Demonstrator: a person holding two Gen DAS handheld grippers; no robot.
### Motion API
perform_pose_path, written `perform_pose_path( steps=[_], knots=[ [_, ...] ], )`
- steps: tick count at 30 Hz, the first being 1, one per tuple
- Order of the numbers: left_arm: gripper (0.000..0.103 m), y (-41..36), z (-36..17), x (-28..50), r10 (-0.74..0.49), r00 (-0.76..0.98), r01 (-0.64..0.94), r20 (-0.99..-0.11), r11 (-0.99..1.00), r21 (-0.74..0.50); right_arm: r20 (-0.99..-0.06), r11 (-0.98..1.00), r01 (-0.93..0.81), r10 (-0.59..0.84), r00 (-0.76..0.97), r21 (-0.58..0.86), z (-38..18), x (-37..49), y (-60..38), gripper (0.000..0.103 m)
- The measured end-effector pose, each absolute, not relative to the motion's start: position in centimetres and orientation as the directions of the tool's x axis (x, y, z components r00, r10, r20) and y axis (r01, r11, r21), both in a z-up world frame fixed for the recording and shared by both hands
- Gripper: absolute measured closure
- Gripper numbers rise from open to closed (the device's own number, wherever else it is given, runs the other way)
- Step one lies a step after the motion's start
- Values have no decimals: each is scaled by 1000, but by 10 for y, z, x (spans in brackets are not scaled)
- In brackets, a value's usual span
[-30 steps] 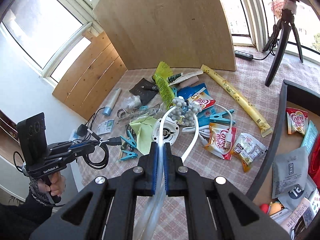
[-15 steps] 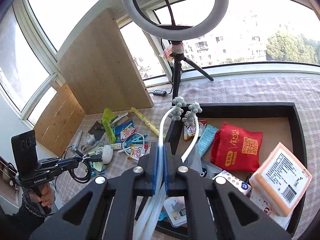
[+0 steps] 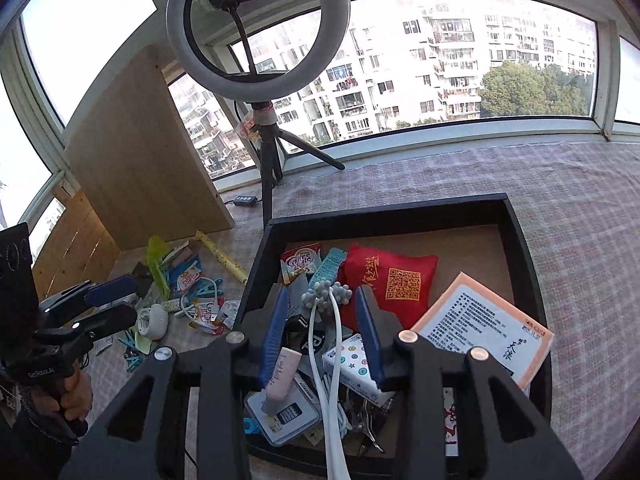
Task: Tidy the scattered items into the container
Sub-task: 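Carry the white cable and white spoon into the tray and open both grippers, then grasp the green cloth with the left gripper while the right grasps the white round device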
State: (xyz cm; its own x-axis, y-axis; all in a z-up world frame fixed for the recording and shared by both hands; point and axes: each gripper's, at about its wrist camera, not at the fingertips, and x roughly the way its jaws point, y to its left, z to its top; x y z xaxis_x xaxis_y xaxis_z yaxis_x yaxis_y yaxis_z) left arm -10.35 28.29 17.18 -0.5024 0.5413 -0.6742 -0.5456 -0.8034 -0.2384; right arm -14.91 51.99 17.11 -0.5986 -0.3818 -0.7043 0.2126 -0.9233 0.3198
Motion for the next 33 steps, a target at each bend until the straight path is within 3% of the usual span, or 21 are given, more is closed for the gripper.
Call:
perform_pose_path(
  steps=[15,26,33],
  knots=[
    [52,188,129,-81,458,-490,-372,-742,-879,-297,-708,-864,333,-502,-496,379,164,-148,462,65],
    [52,41,81,-26,256,-517,-57,-816,-962,-266,-755,-757,549,-578,-309,355,143,-135,356,65],
    [52,-9,66,-6,225,-526,68,-820,-950,-304,-803,-697,629,-566,-188,344,125,-131,279,65]
  ],
)
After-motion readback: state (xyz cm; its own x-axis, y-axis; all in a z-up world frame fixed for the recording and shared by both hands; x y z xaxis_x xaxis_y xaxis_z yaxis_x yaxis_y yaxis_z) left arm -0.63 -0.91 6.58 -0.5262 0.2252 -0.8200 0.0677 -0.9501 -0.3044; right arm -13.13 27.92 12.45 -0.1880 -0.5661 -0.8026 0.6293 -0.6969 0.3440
